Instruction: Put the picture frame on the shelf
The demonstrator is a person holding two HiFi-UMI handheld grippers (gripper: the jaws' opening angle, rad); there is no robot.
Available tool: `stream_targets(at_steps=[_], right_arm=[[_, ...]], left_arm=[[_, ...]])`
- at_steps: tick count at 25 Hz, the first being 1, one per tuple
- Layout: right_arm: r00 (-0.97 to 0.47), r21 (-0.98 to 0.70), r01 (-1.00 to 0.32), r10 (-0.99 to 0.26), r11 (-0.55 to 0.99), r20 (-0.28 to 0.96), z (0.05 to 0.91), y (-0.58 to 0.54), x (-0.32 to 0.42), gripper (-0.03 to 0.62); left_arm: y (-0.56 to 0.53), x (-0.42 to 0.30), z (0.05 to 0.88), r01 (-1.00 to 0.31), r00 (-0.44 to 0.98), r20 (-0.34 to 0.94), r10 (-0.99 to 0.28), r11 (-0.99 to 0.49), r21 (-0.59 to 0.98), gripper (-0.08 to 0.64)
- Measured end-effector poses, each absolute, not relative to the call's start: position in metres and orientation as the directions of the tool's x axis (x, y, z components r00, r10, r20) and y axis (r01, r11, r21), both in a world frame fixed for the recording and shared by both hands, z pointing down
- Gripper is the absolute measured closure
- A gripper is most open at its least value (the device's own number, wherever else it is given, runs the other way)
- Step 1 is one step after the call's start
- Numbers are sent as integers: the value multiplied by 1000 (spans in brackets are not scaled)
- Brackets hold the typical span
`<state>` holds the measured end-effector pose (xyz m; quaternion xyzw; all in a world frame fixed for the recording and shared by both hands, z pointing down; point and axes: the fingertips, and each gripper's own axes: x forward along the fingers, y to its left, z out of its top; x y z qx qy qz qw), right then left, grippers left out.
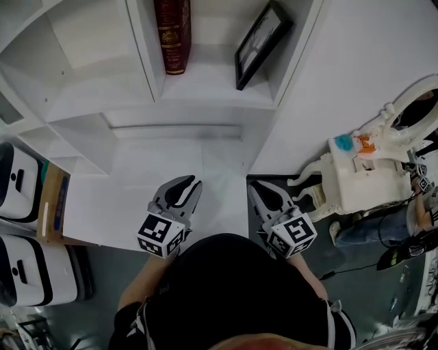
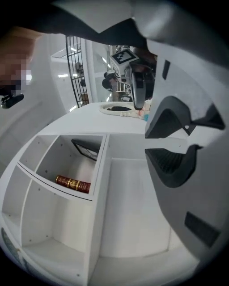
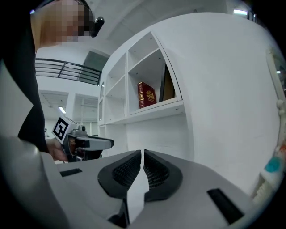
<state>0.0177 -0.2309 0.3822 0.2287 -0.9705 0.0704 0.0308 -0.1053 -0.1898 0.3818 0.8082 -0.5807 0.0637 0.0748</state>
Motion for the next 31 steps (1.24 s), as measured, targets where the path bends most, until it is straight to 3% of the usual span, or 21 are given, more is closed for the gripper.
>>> stream_targets(at_steps=[9,31], right_arm=[[-923,-61,-377,-370,924,107,382,-211,16,574],[-916,-67,-395,-387,916,106,395,-200,19,574]], left_arm=[[-180,-97,393,-943,333,195,-923,-319,97,485],[-172,-87,399,-924,383,223,-896,-371,97,485]])
